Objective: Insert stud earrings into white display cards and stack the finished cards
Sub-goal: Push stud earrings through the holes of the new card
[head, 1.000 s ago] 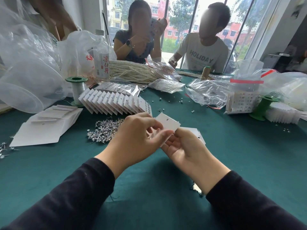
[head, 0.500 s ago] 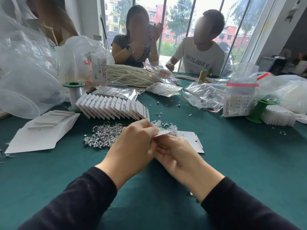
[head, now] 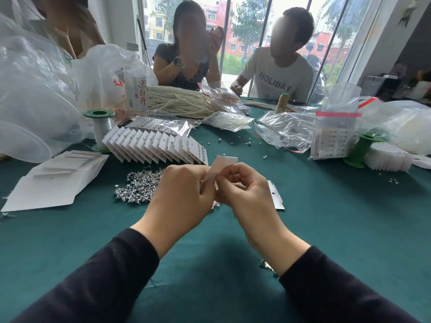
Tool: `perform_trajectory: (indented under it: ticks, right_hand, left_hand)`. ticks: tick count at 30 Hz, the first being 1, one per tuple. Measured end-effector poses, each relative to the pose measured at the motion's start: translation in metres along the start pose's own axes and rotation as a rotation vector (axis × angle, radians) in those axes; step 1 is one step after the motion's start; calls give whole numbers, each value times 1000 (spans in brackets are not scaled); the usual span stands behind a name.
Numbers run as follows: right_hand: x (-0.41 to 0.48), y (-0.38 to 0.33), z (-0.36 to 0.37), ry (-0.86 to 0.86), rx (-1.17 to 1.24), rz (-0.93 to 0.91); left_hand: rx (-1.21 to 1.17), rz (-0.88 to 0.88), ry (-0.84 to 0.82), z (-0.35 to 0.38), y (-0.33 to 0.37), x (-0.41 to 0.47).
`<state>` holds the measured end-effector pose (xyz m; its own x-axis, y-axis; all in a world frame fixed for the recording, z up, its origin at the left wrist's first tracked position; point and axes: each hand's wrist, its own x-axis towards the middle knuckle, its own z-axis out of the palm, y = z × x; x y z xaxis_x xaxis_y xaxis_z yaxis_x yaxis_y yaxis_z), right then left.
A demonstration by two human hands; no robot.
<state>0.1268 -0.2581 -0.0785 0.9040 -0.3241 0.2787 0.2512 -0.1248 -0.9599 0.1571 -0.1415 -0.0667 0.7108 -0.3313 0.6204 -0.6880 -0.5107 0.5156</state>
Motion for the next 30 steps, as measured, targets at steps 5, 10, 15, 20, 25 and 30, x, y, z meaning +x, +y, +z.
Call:
perform_trajectory:
  ticks: [5, 10, 15, 20, 25, 30]
  right_hand:
    - [0, 3, 2, -31, -275, -204]
    - [7, 4, -5, -11, -416, -271]
    - [22, 18, -24, -164, -921, -177]
    - [27, 26, -19, -155, -952, -187]
    - [28, 24, -18, -105, -878, -222]
    - [30, 21, -22, 1, -743, -158]
  left_hand:
    - [-180, -253, 38, 1, -10, 4]
    - [-575, -568, 78, -2, -13, 7]
    - [-720, -808, 113, -5, -18, 9]
    - [-733, -857, 86, -5, -19, 10]
    - [-781, -950, -36, -4, -23, 11]
    - [-882, -1056, -128, -2, -25, 11]
